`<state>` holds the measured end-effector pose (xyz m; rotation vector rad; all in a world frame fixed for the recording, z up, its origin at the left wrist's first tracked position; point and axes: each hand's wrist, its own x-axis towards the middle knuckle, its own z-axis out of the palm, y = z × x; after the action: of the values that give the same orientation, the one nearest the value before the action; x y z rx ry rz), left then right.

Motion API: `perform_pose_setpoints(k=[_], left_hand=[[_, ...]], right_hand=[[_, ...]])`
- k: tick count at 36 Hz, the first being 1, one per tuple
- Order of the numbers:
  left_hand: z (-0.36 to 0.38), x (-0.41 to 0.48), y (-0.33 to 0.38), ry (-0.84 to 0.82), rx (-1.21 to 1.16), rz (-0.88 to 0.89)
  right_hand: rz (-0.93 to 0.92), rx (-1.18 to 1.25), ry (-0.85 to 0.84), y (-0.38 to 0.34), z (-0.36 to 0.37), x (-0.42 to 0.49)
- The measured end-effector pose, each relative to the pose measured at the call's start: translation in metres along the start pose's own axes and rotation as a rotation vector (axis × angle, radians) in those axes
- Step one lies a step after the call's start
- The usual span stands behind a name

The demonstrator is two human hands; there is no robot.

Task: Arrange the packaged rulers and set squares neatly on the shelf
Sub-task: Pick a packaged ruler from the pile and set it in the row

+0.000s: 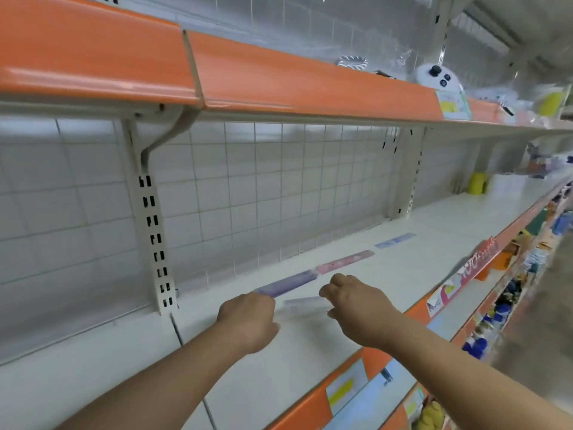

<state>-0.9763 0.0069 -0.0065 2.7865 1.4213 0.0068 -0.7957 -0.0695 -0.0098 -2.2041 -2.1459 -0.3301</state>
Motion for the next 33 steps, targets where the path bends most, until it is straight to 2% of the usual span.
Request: perform_pose_setpoints(k=[8,19,33], left_hand=[[0.002,0.021,-0.004,-0.012,0.024,-0.129],[0.006,0.041,0.007,0.028,0.02,-0.404],[0.02,0.035,0.02,-0.01,0.008,-0.672]], right_hand=[[-0.106,0.076,0.005,0.023,0.016,0.047],[-0.335,0.091,-0.024,0.05,0.035,0.123],[-0.573,0.139,-0.081,0.042,0.068,0.17]])
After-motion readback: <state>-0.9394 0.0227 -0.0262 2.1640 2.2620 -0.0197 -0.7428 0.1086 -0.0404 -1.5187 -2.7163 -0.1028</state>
